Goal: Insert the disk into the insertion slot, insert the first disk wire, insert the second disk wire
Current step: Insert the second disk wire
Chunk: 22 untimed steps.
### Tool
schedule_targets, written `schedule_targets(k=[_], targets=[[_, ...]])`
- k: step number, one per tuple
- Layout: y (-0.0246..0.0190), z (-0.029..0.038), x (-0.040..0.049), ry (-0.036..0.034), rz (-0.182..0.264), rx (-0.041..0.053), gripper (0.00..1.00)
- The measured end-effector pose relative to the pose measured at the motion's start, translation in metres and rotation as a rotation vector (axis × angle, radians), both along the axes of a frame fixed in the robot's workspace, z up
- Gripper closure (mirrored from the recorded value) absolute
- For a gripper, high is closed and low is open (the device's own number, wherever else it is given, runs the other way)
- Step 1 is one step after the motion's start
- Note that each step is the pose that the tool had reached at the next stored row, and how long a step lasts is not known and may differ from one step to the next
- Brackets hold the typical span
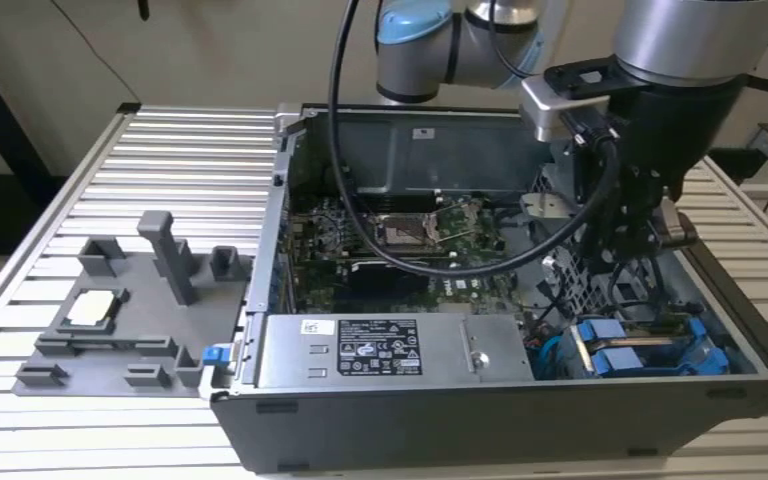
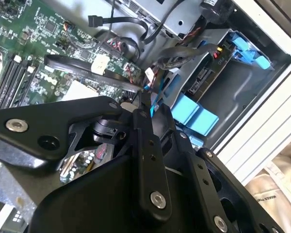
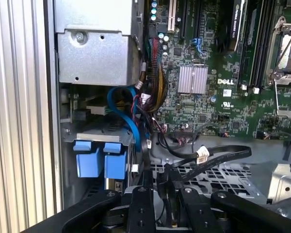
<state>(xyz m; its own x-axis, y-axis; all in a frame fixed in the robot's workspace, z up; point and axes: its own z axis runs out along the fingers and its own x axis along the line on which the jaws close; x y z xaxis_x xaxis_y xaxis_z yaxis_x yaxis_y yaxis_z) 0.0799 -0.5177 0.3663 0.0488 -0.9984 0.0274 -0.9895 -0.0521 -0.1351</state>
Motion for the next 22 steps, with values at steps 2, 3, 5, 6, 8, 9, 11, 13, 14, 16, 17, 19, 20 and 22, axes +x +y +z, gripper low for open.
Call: schedule_targets(k=[2,3,5,6,8,9,11,13,14,16,17,19,20,22], targets=[[0.0002,-0.0011,-0.0003,-0.0023,0.000,-0.0015,0.73],[0.0003,-0.0016,-0.0004,-0.0030,0.001,-0.0021,0.73],[0.0004,-0.0025,-0.0007,-0.0041,0.001,-0.0026,0.73],[0.0004,-0.0029,-0.0008,-0.0043,0.001,-0.0025,0.73],[0.0004,-0.0035,-0.0008,-0.0043,0.002,-0.0026,0.73],[0.0004,-0.0039,-0.0008,-0.0043,0.002,-0.0026,0.73],[0.0004,-0.0043,-0.0009,-0.0044,0.002,-0.0027,0.73],[0.0004,-0.0045,-0.0009,-0.0050,0.002,-0.0026,0.73],[0.0004,-0.0046,-0.0009,-0.0050,0.002,-0.0025,0.73],[0.0004,-0.0047,-0.0009,-0.0050,0.002,-0.0022,0.73],[0.0004,-0.0048,-0.0009,-0.0051,0.002,-0.0016,0.73],[0.0004,-0.0050,-0.0009,-0.0057,0.002,0.0003,0.73],[0.0004,-0.0050,-0.0009,-0.0061,0.002,0.0014,0.73],[0.0004,-0.0051,-0.0009,-0.0073,0.002,0.0051,0.73]])
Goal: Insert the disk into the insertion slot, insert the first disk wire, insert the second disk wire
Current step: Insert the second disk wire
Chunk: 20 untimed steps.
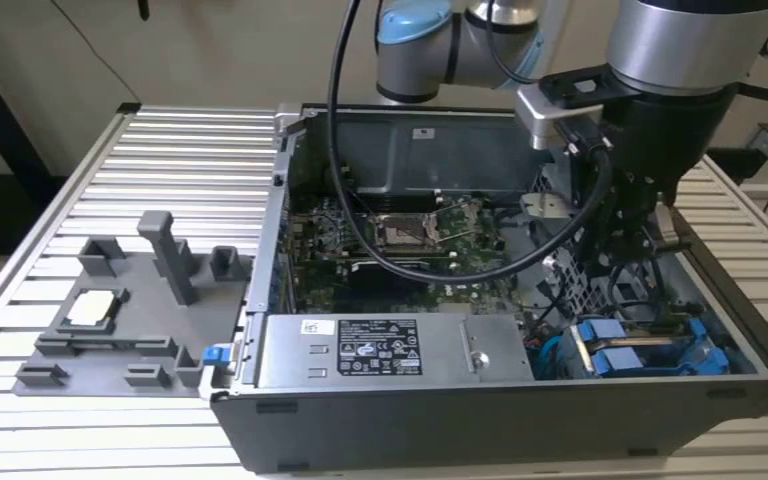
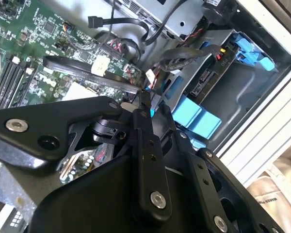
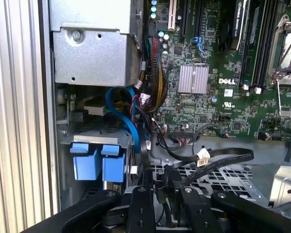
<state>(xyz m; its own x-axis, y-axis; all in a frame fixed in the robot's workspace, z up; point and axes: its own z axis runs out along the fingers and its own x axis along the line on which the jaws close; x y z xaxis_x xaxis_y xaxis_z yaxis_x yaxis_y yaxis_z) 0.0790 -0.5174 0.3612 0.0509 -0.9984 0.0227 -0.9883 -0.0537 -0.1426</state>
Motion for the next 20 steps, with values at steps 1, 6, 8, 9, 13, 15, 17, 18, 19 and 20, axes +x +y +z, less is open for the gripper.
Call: schedule_targets(k=[1,6,8,9,13,15,17,18,19,20], targets=[[0.0000,-0.0002,0.0000,-0.0008,0.000,0.0019,0.73],[0.0000,-0.0004,0.0000,-0.0024,0.000,0.0029,0.73],[0.0000,-0.0004,0.0000,-0.0024,0.000,0.0029,0.73],[0.0000,-0.0004,0.0000,-0.0024,0.000,0.0029,0.73],[0.0000,-0.0004,0.0000,-0.0024,0.000,0.0030,0.75],[0.0000,-0.0004,0.0000,-0.0024,0.000,0.0032,0.75],[0.0000,-0.0004,0.0000,-0.0024,0.000,0.0032,0.82],[0.0000,-0.0004,0.0000,-0.0024,0.000,0.0032,0.82],[0.0000,-0.0004,0.0000,-0.0024,0.000,0.0032,0.82],[0.0000,-0.0004,0.0000,-0.0024,0.000,0.0033,0.82]])
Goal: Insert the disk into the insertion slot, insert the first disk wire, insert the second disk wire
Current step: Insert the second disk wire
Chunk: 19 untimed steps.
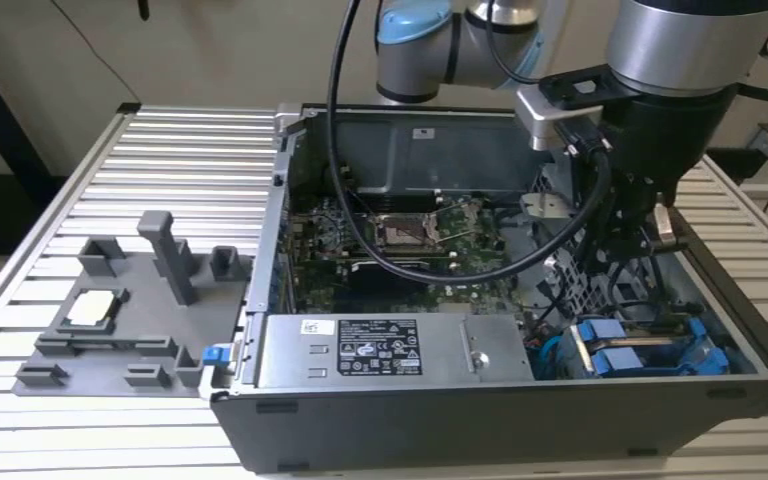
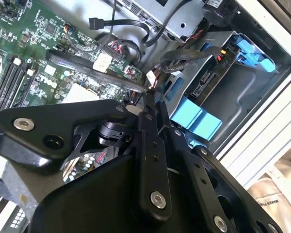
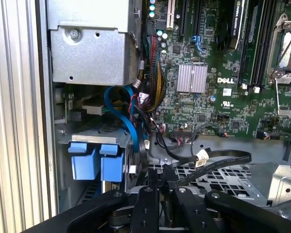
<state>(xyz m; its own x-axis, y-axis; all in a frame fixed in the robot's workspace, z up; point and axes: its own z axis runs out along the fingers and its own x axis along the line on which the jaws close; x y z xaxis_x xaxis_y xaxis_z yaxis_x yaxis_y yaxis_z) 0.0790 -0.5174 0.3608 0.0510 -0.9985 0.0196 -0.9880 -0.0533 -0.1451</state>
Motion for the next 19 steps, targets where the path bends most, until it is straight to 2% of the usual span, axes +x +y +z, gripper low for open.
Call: schedule_targets(k=[15,16,17,18,19], targets=[[0.0006,0.0000,0.0001,0.0000,0.000,-0.0001,0.80],[0.0017,0.0000,0.0000,0.0001,0.000,-0.0013,0.80],[0.0040,0.0000,-0.0001,0.0000,0.000,-0.0036,0.73],[0.0067,0.0000,-0.0001,0.0000,0.000,-0.0082,0.73],[0.0091,-0.0001,0.0000,0.0000,0.000,-0.0181,0.73]])
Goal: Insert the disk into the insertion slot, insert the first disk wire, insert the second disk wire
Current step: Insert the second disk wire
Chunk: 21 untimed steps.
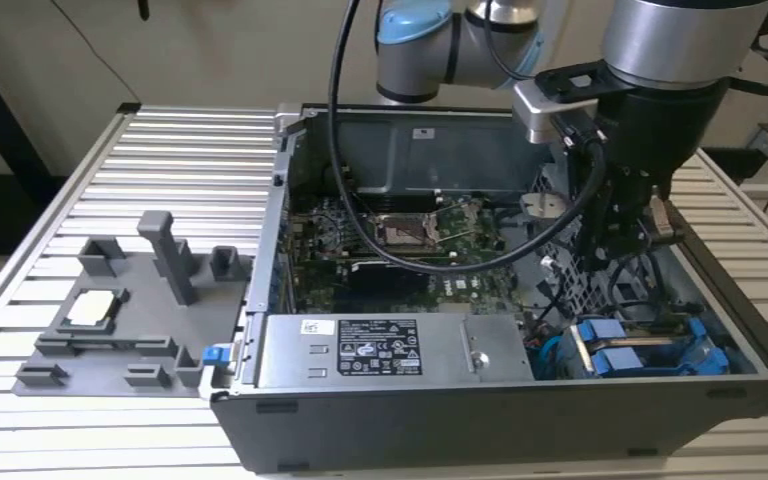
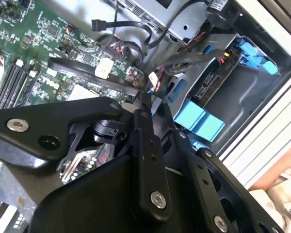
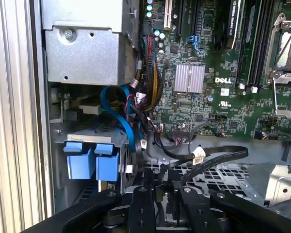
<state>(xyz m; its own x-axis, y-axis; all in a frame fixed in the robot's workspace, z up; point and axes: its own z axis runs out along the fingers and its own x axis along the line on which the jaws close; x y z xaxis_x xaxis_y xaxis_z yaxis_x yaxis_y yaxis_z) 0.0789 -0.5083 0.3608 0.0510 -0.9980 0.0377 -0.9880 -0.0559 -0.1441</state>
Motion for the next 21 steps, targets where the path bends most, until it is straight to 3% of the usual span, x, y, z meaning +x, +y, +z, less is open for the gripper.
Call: schedule_targets(k=[2,5,11,15,16,21], targets=[[0.0027,-0.0003,0.0000,0.0001,0.000,-0.0323,0.73],[0.0030,-0.0006,0.0000,0.0001,0.000,-0.0521,0.73],[0.0043,-0.0016,-0.0018,-0.0056,0.000,-0.0544,0.73],[0.0044,-0.0016,-0.0018,-0.0059,0.000,-0.0549,0.76],[0.0044,-0.0016,-0.0018,-0.0059,0.000,-0.0549,0.83],[0.0043,-0.0016,-0.0019,-0.0059,0.000,-0.0548,0.83]])
